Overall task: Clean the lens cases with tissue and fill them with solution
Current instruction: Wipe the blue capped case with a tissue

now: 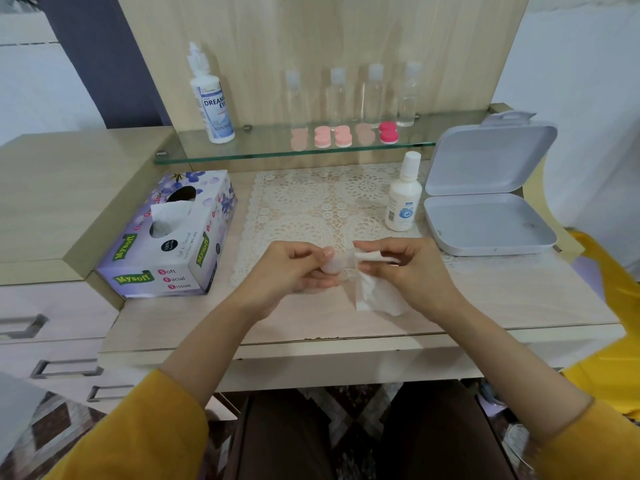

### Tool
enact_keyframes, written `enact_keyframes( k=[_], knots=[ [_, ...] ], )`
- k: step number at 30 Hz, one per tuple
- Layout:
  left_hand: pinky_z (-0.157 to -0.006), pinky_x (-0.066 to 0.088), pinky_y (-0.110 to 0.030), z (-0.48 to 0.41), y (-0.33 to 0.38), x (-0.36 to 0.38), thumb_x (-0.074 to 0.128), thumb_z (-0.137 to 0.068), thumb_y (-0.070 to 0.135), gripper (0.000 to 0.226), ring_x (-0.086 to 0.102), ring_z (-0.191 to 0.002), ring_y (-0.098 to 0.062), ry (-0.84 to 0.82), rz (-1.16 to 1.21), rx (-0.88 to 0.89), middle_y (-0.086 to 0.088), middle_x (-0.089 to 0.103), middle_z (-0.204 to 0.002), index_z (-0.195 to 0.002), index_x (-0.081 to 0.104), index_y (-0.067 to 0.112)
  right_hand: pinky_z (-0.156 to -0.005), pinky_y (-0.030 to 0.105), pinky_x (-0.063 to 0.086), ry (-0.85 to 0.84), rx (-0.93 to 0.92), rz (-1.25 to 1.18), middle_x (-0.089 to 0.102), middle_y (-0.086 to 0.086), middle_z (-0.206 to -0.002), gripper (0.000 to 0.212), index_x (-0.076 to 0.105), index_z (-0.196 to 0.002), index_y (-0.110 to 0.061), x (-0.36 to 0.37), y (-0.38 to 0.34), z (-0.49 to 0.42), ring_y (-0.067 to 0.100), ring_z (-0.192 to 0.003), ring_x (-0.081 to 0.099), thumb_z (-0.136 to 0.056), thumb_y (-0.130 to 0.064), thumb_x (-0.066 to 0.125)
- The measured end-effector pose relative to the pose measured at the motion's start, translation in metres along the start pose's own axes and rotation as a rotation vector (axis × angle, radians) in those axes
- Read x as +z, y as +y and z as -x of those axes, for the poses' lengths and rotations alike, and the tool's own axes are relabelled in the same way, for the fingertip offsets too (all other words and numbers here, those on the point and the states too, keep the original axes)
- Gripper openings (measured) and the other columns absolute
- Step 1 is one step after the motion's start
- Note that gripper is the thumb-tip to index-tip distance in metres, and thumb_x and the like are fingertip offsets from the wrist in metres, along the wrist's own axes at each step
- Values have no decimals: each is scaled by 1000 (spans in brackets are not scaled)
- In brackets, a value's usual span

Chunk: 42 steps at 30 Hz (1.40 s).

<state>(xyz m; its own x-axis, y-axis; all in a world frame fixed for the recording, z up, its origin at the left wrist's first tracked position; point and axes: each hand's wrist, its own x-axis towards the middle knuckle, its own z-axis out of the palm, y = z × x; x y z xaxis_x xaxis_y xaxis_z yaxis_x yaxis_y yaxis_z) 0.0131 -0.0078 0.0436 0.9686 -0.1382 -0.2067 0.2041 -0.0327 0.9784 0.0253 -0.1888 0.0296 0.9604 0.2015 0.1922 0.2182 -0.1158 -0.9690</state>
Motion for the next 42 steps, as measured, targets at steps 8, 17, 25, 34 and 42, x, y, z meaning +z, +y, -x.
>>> enact_keyframes(
  k=[8, 17, 25, 34, 42],
  knots=[
    [-86, 51, -21, -5, 7, -11, 71, -75, 8, 27, 66, -88, -10, 25, -232, 135, -2, 68, -97, -99, 67, 19, -76, 7, 47, 86, 48, -3, 64, 2, -107, 21, 68, -87, 4, -6, 1, -3, -8, -81, 62, -67, 6, 75],
    [-88, 41, -15, -22, -19, -8, 69, -80, 11, 30, 55, -92, -5, 164, -817, 409, 2, 62, -103, -110, 66, 14, -86, 37, 48, 205, 11, 85, 69, 4, -93, 11, 71, -88, -15, -18, -2, -1, 16, -89, 61, -85, -8, 63],
    [-88, 34, -21, -24, -33, -7, 68, -82, 24, 28, 52, -102, -18, 155, -1012, 497, -2, 64, -107, -108, 67, 14, -65, 28, 37, 215, -24, 181, 57, 8, -77, 15, 63, -90, -8, -15, -6, 4, 18, -72, 47, -93, -7, 48],
    [-87, 36, -17, 27, -26, -29, 64, -85, 22, 24, 56, -96, -12, 294, -873, 557, -1, 65, -106, -107, 68, 15, -49, 15, 28, 148, -179, 297, 39, -6, -49, 27, 52, -60, -11, 21, -16, 14, 5, -47, 37, -86, -9, 60],
    [-69, 43, -8, 145, -80, -92, 61, -80, 29, 24, 60, -77, -9, 540, -724, 348, 12, 65, -78, -97, 71, 16, -46, 12, 29, -155, -311, 285, 38, -12, -44, 43, 43, -56, -33, 129, -25, 38, 0, -45, 44, -83, -6, 62]
  ],
)
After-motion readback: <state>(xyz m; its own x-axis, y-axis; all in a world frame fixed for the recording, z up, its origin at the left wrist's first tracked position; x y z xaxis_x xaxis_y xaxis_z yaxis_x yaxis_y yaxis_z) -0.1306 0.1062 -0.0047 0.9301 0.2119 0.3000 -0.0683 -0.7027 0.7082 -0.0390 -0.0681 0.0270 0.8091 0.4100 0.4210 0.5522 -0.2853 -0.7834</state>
